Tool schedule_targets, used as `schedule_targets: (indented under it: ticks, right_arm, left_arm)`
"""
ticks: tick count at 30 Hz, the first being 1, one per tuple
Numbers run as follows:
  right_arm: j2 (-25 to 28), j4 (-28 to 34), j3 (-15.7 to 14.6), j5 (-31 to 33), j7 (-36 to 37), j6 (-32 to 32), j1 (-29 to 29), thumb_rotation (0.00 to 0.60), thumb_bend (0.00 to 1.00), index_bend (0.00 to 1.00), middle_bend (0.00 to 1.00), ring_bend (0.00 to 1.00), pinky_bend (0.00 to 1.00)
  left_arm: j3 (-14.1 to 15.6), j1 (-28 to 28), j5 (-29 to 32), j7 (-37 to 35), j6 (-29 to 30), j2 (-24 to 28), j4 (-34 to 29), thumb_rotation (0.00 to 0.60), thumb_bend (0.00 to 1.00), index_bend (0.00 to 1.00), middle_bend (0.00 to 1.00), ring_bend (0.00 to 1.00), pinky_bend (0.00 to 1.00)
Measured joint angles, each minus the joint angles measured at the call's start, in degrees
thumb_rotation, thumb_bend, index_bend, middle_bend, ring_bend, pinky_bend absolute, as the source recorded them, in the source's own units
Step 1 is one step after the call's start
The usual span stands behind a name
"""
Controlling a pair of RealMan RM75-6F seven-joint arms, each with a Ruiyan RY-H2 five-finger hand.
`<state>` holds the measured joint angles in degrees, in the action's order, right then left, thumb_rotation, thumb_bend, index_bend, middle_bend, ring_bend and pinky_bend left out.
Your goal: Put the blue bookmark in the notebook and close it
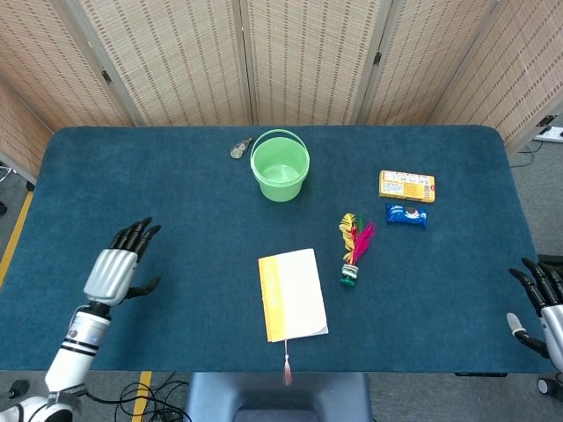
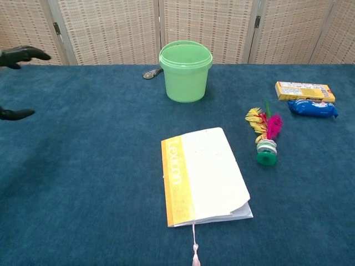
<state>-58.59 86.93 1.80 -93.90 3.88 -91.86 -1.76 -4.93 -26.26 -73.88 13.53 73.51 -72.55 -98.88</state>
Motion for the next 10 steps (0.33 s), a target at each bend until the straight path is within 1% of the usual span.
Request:
schedule_targets:
  ticks: [4,10]
  right_arm:
    - [0.09,0.04,-0.31,-0.65,0.27,1.14,1.03,0.600,0.30,0.16,0.08,0.08,0.12]
    - [-0.39,0.14,-0.33,-1.47,0.53,2.51,2.73,0.600,0.30,0.16,0.08,0.08,0.12]
  left_arm:
    - [1.75,4.49,0.39,-1.08,4.08,1.94,-0.08,0.600,0.31,0.10,0.00,0.00,0.14]
    - [4.46,11.28,-0.62,-2.83,10.79,4.00,0.24,0.600,0.31,0.11,0.00,0.00,0.14]
